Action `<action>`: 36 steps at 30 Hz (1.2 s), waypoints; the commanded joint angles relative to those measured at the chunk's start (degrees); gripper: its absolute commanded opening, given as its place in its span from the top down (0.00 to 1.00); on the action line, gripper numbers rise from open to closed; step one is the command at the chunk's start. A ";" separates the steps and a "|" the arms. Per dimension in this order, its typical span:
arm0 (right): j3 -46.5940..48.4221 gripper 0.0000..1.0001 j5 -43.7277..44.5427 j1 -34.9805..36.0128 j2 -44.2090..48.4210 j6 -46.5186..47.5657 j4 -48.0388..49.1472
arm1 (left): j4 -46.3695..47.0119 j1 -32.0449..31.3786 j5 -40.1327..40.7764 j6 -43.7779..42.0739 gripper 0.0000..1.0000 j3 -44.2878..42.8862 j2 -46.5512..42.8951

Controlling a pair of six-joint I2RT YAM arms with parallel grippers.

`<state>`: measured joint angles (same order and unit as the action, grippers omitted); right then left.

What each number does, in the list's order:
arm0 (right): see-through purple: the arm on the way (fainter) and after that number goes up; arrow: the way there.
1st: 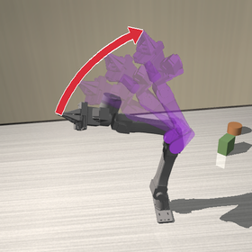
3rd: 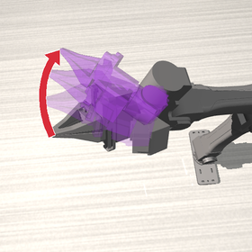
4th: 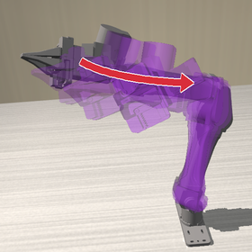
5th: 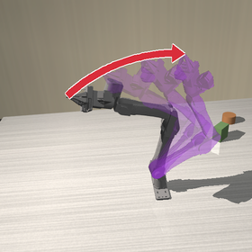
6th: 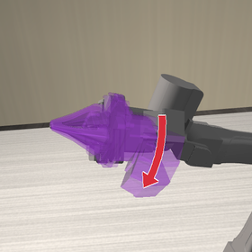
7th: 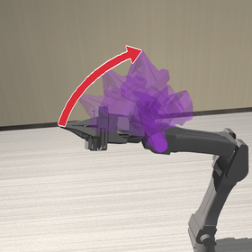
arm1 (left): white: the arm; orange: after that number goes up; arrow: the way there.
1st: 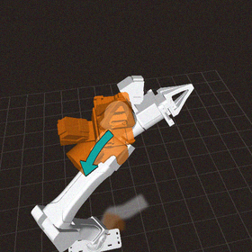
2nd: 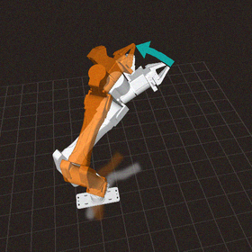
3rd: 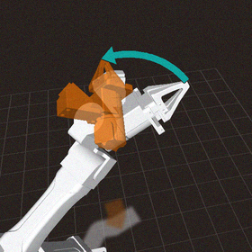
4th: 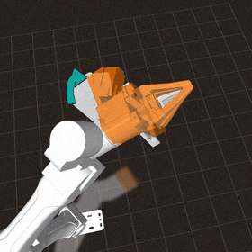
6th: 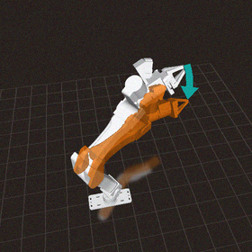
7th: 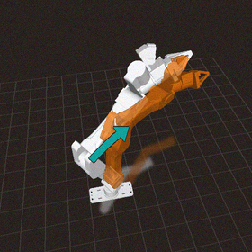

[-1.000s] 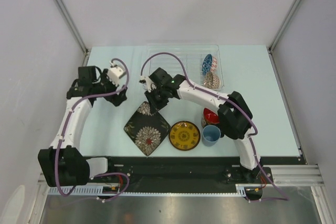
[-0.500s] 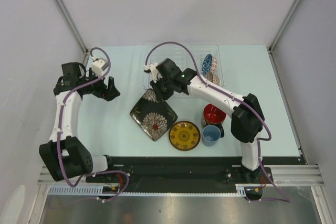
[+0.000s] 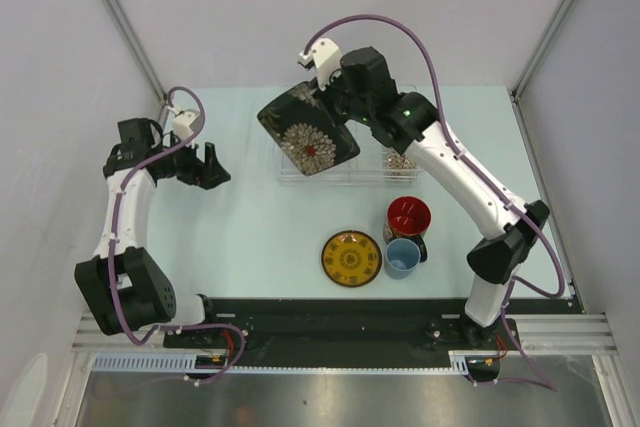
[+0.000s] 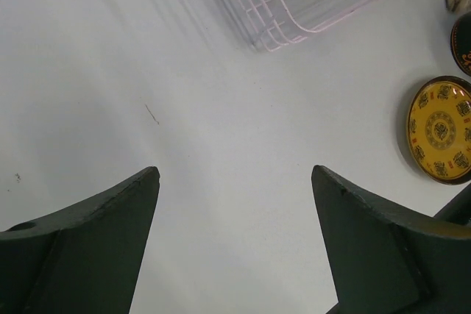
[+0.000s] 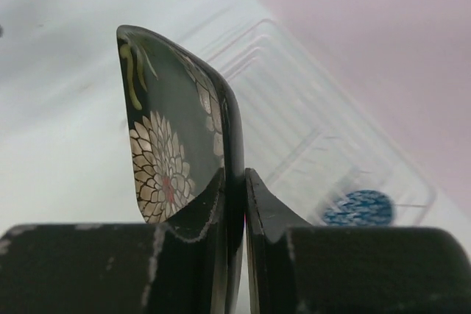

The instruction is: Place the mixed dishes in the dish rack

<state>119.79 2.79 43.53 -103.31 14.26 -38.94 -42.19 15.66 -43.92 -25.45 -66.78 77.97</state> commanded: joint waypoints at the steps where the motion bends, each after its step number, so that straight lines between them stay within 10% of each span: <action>1: -4.74 1.00 8.45 -2.04 6.62 14.36 19.94 | 1.59 0.51 -1.26 0.75 0.11 0.95 -0.28; 13: -13.61 1.00 5.30 -7.75 3.64 48.21 38.31 | 4.31 0.51 0.06 2.60 0.11 2.62 1.83; 36: -24.43 1.00 -4.36 -16.10 -3.65 63.17 58.71 | 6.25 0.51 1.47 5.24 0.12 0.78 9.74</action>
<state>93.01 1.89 28.29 -108.16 72.60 4.67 -37.56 15.73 -42.09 -20.95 -64.34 87.13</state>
